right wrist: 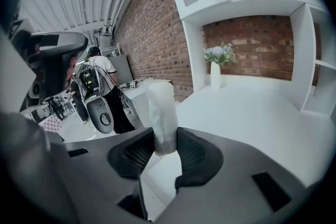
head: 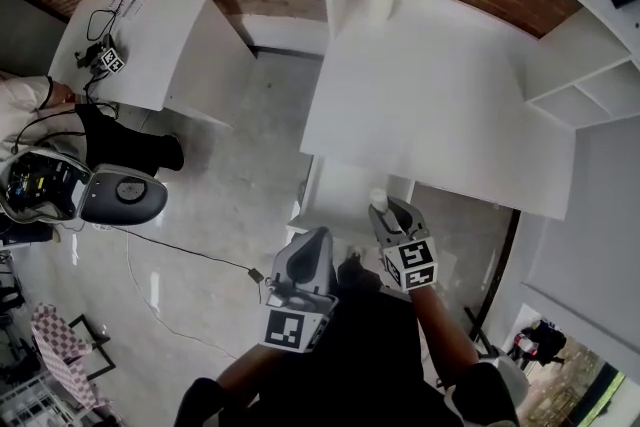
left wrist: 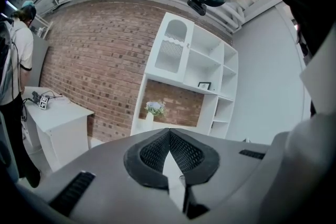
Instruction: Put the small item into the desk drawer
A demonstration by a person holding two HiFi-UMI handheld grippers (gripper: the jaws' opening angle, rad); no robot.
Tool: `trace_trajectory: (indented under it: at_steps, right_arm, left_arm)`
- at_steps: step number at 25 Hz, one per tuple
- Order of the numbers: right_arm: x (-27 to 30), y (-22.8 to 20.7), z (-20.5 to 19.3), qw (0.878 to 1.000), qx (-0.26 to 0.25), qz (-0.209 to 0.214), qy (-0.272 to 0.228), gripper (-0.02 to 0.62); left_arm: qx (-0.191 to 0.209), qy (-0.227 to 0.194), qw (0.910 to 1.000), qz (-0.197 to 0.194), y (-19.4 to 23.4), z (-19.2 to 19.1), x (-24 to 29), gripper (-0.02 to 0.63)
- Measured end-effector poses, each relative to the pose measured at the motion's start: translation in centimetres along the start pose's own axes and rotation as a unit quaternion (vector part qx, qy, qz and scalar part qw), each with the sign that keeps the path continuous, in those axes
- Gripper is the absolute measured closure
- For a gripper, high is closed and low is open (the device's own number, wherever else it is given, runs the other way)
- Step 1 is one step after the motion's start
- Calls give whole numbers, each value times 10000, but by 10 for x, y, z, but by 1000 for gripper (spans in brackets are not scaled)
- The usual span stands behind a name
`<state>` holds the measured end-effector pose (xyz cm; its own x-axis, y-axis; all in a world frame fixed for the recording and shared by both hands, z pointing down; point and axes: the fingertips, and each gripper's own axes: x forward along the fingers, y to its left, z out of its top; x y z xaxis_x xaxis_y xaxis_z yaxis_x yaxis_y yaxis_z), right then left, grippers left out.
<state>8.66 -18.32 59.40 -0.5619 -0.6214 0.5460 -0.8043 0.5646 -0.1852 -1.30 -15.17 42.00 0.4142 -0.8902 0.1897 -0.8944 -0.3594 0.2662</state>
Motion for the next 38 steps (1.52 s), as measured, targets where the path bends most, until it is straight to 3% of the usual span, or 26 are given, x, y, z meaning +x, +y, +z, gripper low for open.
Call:
trace_trajectory:
  at_steps: [12, 19, 38]
  right_arm:
    - [55, -15, -60, 9942, -134, 215, 1043, 453]
    - [91, -31, -114, 9879, -156, 222, 1526, 453]
    - [162, -47, -202, 9708, 104, 124, 2394, 453]
  left_arm:
    - [-192, 190, 9996, -64, 12, -19, 28, 581]
    - [-240, 363, 9989, -161, 17, -33, 42, 581]
    - [-407, 722, 9959, -350, 44, -63, 64, 581]
